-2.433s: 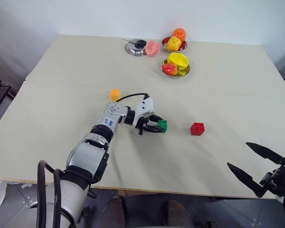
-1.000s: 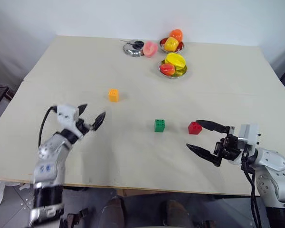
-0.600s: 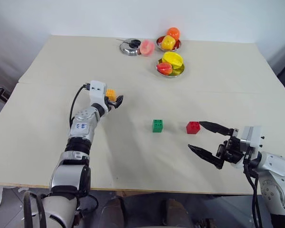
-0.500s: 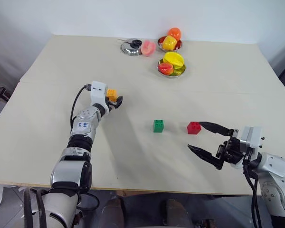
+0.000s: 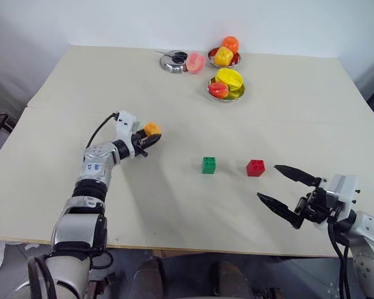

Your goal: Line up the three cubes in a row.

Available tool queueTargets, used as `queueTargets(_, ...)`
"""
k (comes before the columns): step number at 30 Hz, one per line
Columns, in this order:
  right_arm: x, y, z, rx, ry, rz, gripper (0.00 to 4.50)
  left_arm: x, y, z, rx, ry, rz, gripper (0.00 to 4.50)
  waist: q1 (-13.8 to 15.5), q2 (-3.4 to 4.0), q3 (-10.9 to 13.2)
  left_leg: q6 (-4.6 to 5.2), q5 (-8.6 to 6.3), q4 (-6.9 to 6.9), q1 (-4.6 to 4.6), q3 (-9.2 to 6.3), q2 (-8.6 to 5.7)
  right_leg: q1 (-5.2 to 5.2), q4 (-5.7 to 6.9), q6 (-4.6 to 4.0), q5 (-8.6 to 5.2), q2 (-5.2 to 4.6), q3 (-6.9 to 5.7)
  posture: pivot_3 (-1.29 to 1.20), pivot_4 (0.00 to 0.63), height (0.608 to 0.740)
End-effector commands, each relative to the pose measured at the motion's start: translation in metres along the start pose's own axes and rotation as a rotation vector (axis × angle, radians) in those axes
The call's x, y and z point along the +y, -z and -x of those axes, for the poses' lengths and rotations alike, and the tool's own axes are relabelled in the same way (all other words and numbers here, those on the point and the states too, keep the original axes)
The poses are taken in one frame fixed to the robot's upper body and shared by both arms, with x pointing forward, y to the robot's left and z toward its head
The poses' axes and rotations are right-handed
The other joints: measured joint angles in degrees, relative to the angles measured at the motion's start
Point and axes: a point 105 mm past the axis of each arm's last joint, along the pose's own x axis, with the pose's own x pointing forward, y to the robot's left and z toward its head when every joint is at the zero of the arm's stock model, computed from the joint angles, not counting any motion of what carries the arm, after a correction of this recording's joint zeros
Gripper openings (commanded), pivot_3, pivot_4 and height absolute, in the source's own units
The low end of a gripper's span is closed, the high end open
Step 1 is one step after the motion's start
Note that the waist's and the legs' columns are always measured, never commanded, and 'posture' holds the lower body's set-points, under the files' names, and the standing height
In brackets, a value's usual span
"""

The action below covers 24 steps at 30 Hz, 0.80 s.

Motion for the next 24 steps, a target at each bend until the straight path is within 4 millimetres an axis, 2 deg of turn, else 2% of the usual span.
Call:
queueTargets(1, 0.001, -0.015, 0.005, -0.017, -0.008, 0.066, 4.5, -0.037, -0.014, 0.009, -0.016, 0.366, -0.249, 1.52, 0.0, 0.0, 0.0, 0.0, 0.0, 0.02, 0.01, 0.0, 0.01, 0.0, 0.0, 0.0, 0.0, 0.0, 0.0, 0.0, 0.15, 0.74)
queueTargets(3, 0.001, -0.016, 0.007, -0.008, -0.006, 0.067, 4.5, -0.048, -0.003, 0.013, 0.063, 0.505, -0.291, 1.52, 0.0, 0.0, 0.0, 0.0, 0.0, 0.04, 0.01, 0.0, 0.01, 0.01, 0.01, 0.0, 0.0, 0.0, 0.0, 0.0, 0.15, 0.74)
queueTargets(7, 0.003, -0.017, 0.009, -0.004, -0.005, 0.067, 4.5, -0.053, 0.007, 0.005, 0.145, 0.579, -0.326, 1.52, 0.2, 0.0, 0.0, 0.02, -0.01, 0.12, -0.02, -0.01, 0.01, 0.02, 0.01, 0.0, 0.0, 0.0, 0.0, 0.0, 0.15, 0.74)
queueTargets(11, 0.005, -0.017, 0.008, -0.004, -0.006, 0.062, 4.5, -0.05, 0.011, -0.005, 0.148, 0.53, -0.305, 1.52, 0.1, 0.0, 0.0, 0.03, -0.02, 0.1, -0.03, -0.04, 0.01, 0.01, 0.03, 0.0, 0.0, 0.0, 0.0, 0.0, 0.15, 0.74)
queueTargets(15, 0.007, -0.017, 0.01, 0.007, -0.006, 0.059, 4.5, -0.049, 0.023, -0.005, 0.236, 0.535, -0.305, 1.52, 0.1, -0.01, 0.0, 0.03, -0.02, 0.09, -0.03, -0.04, 0.01, 0.0, 0.03, 0.0, 0.0, 0.0, 0.0, 0.0, 0.15, 0.74)
queueTargets(24, 0.011, -0.017, 0.012, 0.014, 0.002, 0.051, 4.5, -0.039, 0.024, -0.005, 0.266, 0.476, -0.263, 1.52, 0.0, 0.0, 0.0, 0.03, -0.01, 0.16, 0.0, -0.05, 0.03, 0.02, 0.11, 0.0, 0.0, 0.0, 0.0, 0.0, 0.15, 0.74)
